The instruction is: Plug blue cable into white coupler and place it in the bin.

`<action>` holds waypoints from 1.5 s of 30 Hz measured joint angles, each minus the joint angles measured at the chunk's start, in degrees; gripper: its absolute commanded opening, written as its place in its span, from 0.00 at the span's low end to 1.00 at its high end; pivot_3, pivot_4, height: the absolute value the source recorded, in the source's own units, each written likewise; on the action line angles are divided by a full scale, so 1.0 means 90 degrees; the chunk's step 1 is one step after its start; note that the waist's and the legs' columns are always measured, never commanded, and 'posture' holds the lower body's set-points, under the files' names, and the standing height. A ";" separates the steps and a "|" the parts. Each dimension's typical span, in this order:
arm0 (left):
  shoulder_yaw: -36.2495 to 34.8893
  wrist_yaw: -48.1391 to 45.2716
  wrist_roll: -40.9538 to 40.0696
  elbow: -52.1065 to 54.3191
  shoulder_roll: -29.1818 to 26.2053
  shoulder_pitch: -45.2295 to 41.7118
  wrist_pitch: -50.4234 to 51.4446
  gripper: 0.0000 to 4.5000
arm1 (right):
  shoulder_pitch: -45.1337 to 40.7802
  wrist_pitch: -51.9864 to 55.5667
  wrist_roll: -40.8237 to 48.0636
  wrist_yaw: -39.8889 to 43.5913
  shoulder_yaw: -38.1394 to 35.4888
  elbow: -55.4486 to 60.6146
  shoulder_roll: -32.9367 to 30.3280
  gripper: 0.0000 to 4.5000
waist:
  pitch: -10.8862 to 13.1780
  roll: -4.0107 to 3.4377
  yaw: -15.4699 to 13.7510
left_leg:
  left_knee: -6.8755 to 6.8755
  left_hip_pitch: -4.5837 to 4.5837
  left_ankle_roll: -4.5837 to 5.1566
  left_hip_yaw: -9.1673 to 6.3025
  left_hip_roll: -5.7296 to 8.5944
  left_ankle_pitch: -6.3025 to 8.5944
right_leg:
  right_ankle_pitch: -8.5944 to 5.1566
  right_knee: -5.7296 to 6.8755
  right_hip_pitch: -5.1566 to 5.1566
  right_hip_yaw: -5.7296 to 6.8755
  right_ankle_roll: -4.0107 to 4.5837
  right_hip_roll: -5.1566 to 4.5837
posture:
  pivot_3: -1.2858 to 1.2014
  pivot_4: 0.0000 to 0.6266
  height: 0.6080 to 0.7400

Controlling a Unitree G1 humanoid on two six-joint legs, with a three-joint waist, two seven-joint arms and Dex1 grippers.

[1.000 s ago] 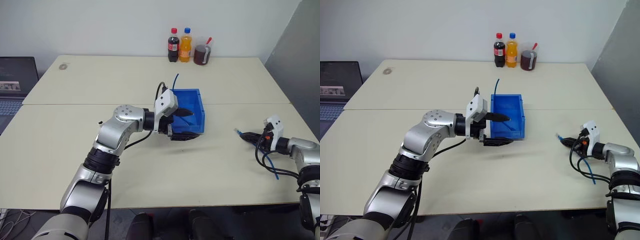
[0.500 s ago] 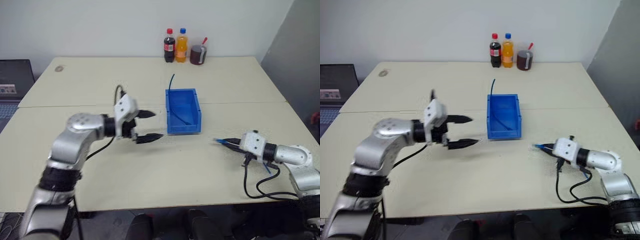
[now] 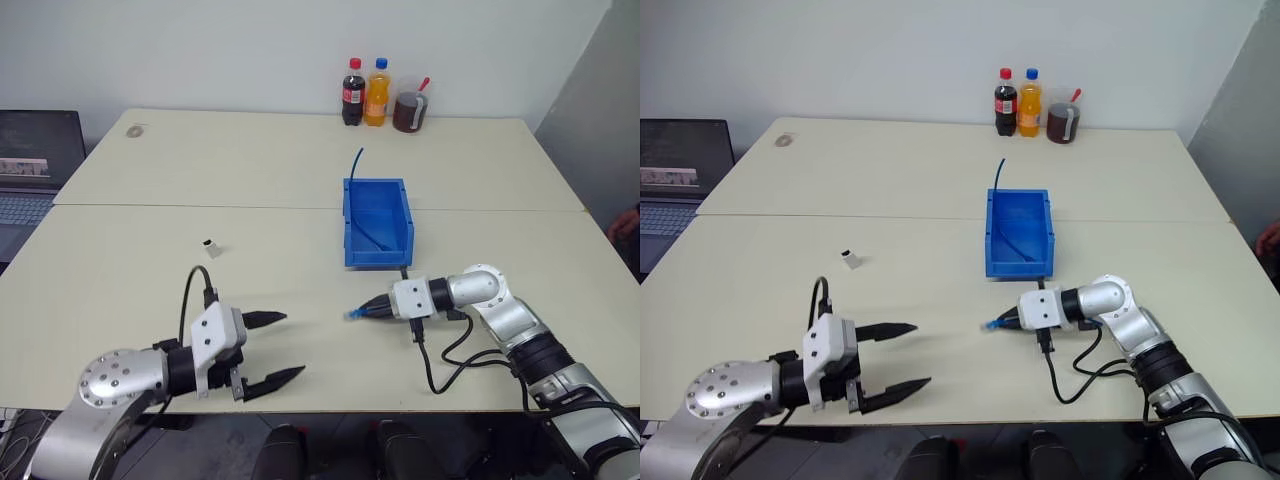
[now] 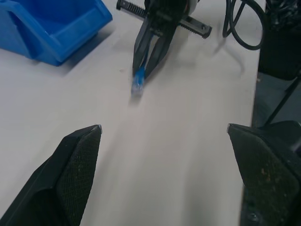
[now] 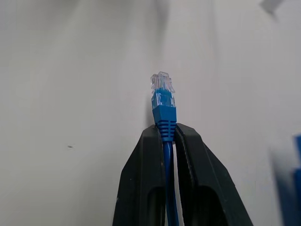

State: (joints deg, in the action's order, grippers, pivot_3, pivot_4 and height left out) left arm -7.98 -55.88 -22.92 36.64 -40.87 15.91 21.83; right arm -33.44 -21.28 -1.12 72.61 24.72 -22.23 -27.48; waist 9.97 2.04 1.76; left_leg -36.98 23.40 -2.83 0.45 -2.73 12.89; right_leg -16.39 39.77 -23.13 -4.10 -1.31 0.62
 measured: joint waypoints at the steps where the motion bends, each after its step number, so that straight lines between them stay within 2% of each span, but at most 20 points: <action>1: 0.0156 0.0057 0.0224 -0.0012 0.0018 0.0127 -0.0210 1.00 | -0.0042 -0.0098 -0.0003 0.0031 0.0037 -0.0160 0.0084 0.02 | 0.0000 0.0000 0.0009 | 0.0000 -0.0002 0.0000 0.0001 0.0003 0.0000 | 0.0000 0.0003 0.0000 -0.0001 0.0001 0.0002 | 0.52 0.24 1.00; 5: 0.0669 0.0324 0.0898 -0.0446 0.0202 0.0113 -0.0885 1.00 | -0.0376 -0.0556 -0.0289 -0.0013 0.0222 -0.0602 0.0293 0.02 | -0.0003 0.0002 0.0013 | 0.0006 -0.0045 0.0000 0.0012 -0.0004 0.0000 | -0.0012 0.0017 0.0029 0.0001 0.0022 0.0017 | 0.52 0.24 1.00; 6: 0.0697 0.0388 0.0954 -0.0588 0.0238 0.0065 -0.0961 1.00 | -0.0379 -0.0653 -0.0323 -0.0056 0.0235 -0.0682 0.0322 0.14 | -0.0003 0.0002 0.0016 | 0.0009 -0.0074 0.0001 0.0011 -0.0005 0.0000 | -0.0022 0.0015 0.0064 0.0001 0.0036 0.0017 | 0.52 0.24 1.00; 8: 0.0707 0.0458 0.1017 -0.0810 0.0257 -0.0059 -0.1056 1.00 | -0.0384 -0.0823 -0.0397 -0.0181 0.0254 -0.0792 0.0340 0.20 | -0.0004 0.0003 0.0023 | 0.0013 -0.0107 0.0001 0.0005 -0.0009 0.0001 | -0.0049 0.0015 0.0097 0.0000 0.0060 0.0017 | 0.52 0.24 1.00; 9: 0.0707 0.0457 0.1025 -0.0886 0.0254 -0.0103 -0.1093 1.00 | -0.0393 -0.0890 -0.0428 -0.0261 0.0250 -0.0840 0.0350 0.28 | -0.0006 0.0003 0.0025 | 0.0016 -0.0115 0.0001 0.0006 -0.0010 0.0001 | -0.0055 0.0016 0.0103 -0.0001 0.0067 0.0017 | 0.52 0.24 1.00; 14: 0.0699 0.0339 0.1010 -0.1009 0.0082 -0.0238 -0.1132 1.00 | -0.0354 -0.0891 -0.0467 -0.0339 0.0156 -0.0809 0.0339 0.52 | -0.0009 0.0003 0.0017 | 0.0017 -0.0115 0.0000 0.0001 -0.0006 0.0002 | -0.0043 0.0015 0.0110 0.0002 0.0053 0.0013 | 0.52 0.24 1.00; 20: 0.0742 -0.0198 0.0787 -0.1417 -0.0258 -0.1088 -0.1082 1.00 | 0.0127 -0.0275 -0.0217 -0.0387 -0.0117 -0.0107 0.0118 0.81 | -0.0013 0.0010 -0.0021 | 0.0017 -0.0104 0.0000 -0.0011 -0.0003 0.0003 | -0.0046 0.0004 0.0113 0.0011 0.0051 0.0005 | 0.52 0.24 1.00; 22: 0.0883 -0.0598 0.0645 -0.1770 -0.0440 -0.1757 -0.0961 1.00 | 0.0484 0.0346 0.0061 -0.0318 -0.0250 0.0524 -0.0148 0.90 | -0.0013 0.0009 -0.0048 | 0.0015 -0.0085 -0.0001 -0.0029 0.0001 0.0003 | -0.0049 0.0003 0.0109 0.0025 0.0048 0.0005 | 0.52 0.24 1.00; 25: 0.1037 -0.0962 0.0426 -0.2296 -0.0462 -0.2735 -0.0582 1.00 | 0.1045 0.1303 0.0468 -0.0137 -0.0375 0.1498 -0.0591 0.90 | -0.0009 0.0004 -0.0097 | 0.0008 -0.0064 -0.0001 -0.0038 0.0007 0.0003 | -0.0049 0.0000 0.0096 0.0044 0.0046 0.0009 | 0.52 0.24 1.00; 28: 0.1340 -0.1299 0.0291 -0.2718 -0.0411 -0.3380 -0.0241 1.00 | 0.1473 0.2713 0.0988 -0.0133 -0.0624 0.2598 -0.0945 0.90 | -0.0002 -0.0005 0.0010 | 0.0010 -0.0062 -0.0001 -0.0031 0.0004 0.0004 | -0.0047 -0.0001 0.0089 0.0045 0.0040 0.0015 | 0.52 0.24 1.00; 31: 0.1843 -0.1524 0.0340 -0.3241 0.0006 -0.3851 -0.0224 1.00 | 0.1680 0.4415 0.1885 -0.0575 -0.1311 0.3863 -0.1182 0.90 | 0.0006 -0.0012 0.0054 | 0.0009 -0.0060 -0.0002 -0.0040 0.0002 0.0004 | -0.0062 0.0007 0.0087 0.0046 0.0015 0.0021 | 0.52 0.24 1.00; 34: 0.2267 -0.1680 0.0446 -0.3590 0.0224 -0.3931 -0.0238 1.00 | 0.1688 0.5783 0.2684 -0.1125 -0.2003 0.4929 -0.1298 0.90 | 0.0004 -0.0009 0.0073 | 0.0011 -0.0060 -0.0002 -0.0052 -0.0006 0.0004 | -0.0064 0.0007 0.0088 0.0040 0.0016 0.0030 | 0.52 0.24 1.00; 39: 0.2513 -0.1738 0.0716 -0.3871 0.0331 -0.3938 -0.0417 1.00 | 0.2115 0.7053 0.3441 -0.1729 -0.2615 0.5704 -0.1468 0.90 | 0.0005 -0.0008 0.0023 | 0.0012 -0.0056 -0.0002 -0.0049 0.0000 0.0004 | -0.0066 0.0000 0.0089 0.0038 0.0014 0.0025 | 0.52 0.24 1.00; 44: 0.2647 -0.1614 0.0951 -0.4300 0.0694 -0.3967 -0.0689 1.00 | 0.2396 0.7446 0.3649 -0.2168 -0.2755 0.6025 -0.1535 0.90 | 0.0005 -0.0007 0.0009 | 0.0010 -0.0050 -0.0002 -0.0044 0.0002 0.0004 | -0.0063 -0.0018 0.0090 0.0036 0.0005 0.0022 | 0.52 0.24 1.00; 45: 0.2665 -0.1600 0.0980 -0.4362 0.0761 -0.3976 -0.0698 0.91 | 0.2416 0.7475 0.3677 -0.2241 -0.2791 0.6065 -0.1536 0.91 | 0.0005 -0.0007 0.0012 | 0.0011 -0.0050 -0.0002 -0.0043 0.0002 0.0004 | -0.0062 -0.0021 0.0090 0.0036 0.0004 0.0022 | 0.52 0.24 1.00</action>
State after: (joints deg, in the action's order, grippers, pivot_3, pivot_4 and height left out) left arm 16.01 -70.28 -14.10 -2.62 -34.02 -19.88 15.54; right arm -11.70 45.99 31.98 52.44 -0.40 32.35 -41.30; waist 10.02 1.97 1.87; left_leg -36.88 22.96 -2.85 0.07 -2.71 12.93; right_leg -16.94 39.59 -22.32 -3.77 -1.28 0.82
